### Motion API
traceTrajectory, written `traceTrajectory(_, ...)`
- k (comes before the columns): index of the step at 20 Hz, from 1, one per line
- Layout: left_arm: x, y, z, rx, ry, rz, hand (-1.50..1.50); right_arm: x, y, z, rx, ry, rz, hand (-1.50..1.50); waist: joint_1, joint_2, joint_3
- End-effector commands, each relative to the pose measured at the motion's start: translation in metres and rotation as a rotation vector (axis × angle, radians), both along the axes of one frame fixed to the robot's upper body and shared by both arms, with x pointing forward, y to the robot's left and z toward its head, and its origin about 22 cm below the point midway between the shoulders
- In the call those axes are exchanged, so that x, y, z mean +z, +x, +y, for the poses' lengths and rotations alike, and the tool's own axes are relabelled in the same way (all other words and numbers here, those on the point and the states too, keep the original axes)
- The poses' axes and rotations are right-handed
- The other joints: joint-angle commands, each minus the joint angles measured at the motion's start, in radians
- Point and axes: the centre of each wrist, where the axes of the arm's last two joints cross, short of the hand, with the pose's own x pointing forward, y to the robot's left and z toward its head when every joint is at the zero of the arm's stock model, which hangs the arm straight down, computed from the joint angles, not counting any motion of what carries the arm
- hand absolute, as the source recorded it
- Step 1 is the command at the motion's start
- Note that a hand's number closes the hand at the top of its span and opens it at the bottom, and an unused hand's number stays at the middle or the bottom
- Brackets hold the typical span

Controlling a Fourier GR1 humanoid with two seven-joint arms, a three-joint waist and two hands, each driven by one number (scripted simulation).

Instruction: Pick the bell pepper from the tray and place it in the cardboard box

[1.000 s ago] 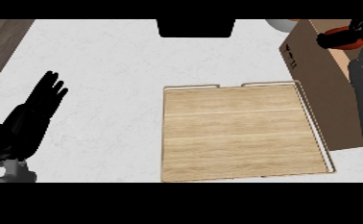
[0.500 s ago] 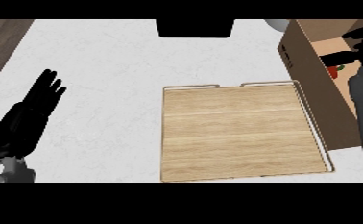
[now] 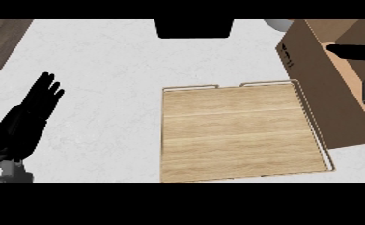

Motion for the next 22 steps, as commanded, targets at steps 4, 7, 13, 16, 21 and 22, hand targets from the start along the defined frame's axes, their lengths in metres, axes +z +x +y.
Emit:
traceTrajectory(4, 0.015, 0.009, -0.009, 0.032, -0.005, 0.008, 0.0, 0.015, -0.054, -0.042, -0.072, 0.088, -0.195, -1.5, -0.023, -0.006, -0.001)
traceTrajectory(7, 0.019, -0.01, 0.003, 0.018, 0.016, 0.008, 0.0, 0.014, -0.087, -0.067, -0.115, 0.137, -0.24, -1.5, -0.011, -0.006, 0.0)
traceTrajectory(13, -0.011, 0.0, 0.0, 0.013, 0.005, 0.002, 0.0, 0.018, -0.139, -0.074, -0.039, 0.177, -0.261, -1.5, -0.008, 0.0, -0.001)
traceTrajectory(16, -0.007, 0.007, -0.017, -0.005, -0.001, 0.013, 0.0, 0.012, -0.165, -0.088, -0.024, 0.152, -0.264, -1.5, -0.004, 0.001, 0.0)
traceTrajectory(21, -0.011, 0.004, -0.01, -0.001, 0.012, -0.009, 0.0, 0.018, -0.186, -0.113, -0.021, 0.151, -0.254, -1.5, 0.0, 0.002, 0.0)
traceTrajectory(22, 0.002, 0.003, -0.019, -0.001, 0.013, -0.007, 0.0, 0.021, -0.185, -0.114, -0.028, 0.147, -0.239, -1.5, 0.002, 0.002, 0.0)
